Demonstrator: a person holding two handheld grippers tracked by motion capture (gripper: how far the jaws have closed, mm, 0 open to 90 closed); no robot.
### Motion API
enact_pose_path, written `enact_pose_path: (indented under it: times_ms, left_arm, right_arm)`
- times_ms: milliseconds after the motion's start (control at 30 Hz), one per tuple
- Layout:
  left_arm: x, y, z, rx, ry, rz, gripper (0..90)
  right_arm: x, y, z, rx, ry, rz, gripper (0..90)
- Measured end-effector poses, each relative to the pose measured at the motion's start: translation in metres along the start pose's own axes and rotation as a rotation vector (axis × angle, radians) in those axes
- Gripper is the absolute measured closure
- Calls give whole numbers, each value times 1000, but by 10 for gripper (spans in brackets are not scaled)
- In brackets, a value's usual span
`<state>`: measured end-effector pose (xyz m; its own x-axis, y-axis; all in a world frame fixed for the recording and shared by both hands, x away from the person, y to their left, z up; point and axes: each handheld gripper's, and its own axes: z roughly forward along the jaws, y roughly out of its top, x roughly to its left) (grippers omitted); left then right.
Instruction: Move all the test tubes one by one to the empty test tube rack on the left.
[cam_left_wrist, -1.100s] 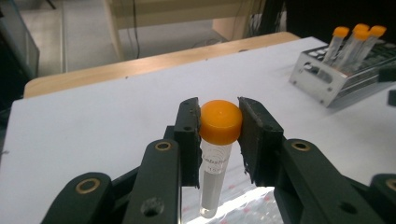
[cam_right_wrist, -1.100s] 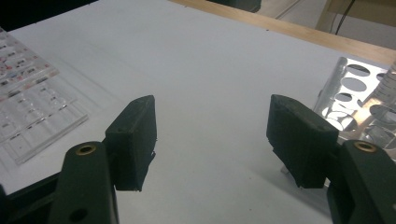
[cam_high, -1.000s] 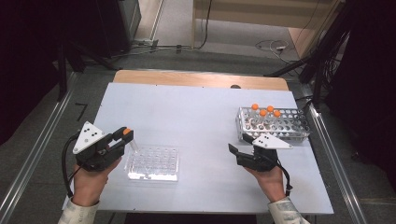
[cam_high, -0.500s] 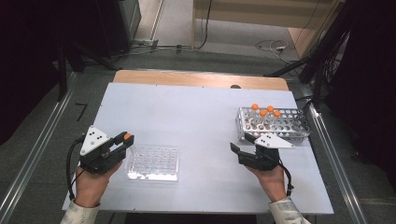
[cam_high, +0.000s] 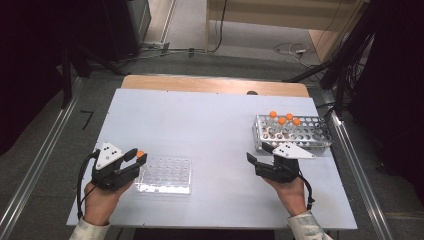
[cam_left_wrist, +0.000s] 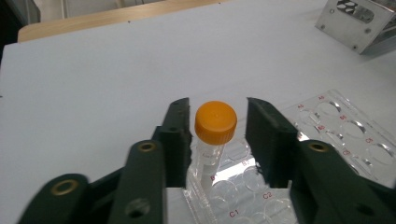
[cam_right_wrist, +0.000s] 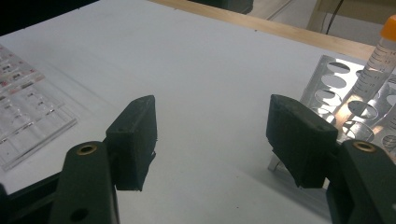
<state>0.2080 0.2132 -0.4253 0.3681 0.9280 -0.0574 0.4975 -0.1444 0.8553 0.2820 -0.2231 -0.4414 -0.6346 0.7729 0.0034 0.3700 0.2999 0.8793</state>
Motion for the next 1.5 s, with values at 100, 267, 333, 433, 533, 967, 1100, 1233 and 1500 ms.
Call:
enact_pose_path:
  times_ms: [100,267,333,433,533,967,1100,1233,1500]
  left_arm:
    - [1,0,-1,-29,-7,-34,449]
    - [-2,0,-1,-71,40,-63,253]
    - [-2,-1,0,-81,43,-78,216]
    - [0,-1,0,-84,45,-92,205]
    - [0,-1,0,-84,46,-94,205]
    - [-3,-1,0,-103,57,-94,192]
    - [-2,-1,-1,-110,62,-103,192]
    - [-2,-1,0,-109,61,-102,193]
    - [-3,-1,0,-119,70,-102,193]
  right_arm:
    - [-1,0,0,0,-4,0,321]
    - [-5,0,-1,0,-23,13,321]
    - [-8,-1,-2,-2,-37,23,324]
    - [-13,-1,-4,-12,-61,42,325]
    - [-20,-1,-6,-21,-82,55,325]
    - [-38,1,-3,-30,-205,107,324]
    - [-45,3,-1,-36,-245,123,327]
    - [-51,6,3,-41,-270,126,330]
    - [-61,6,12,-32,-304,130,350]
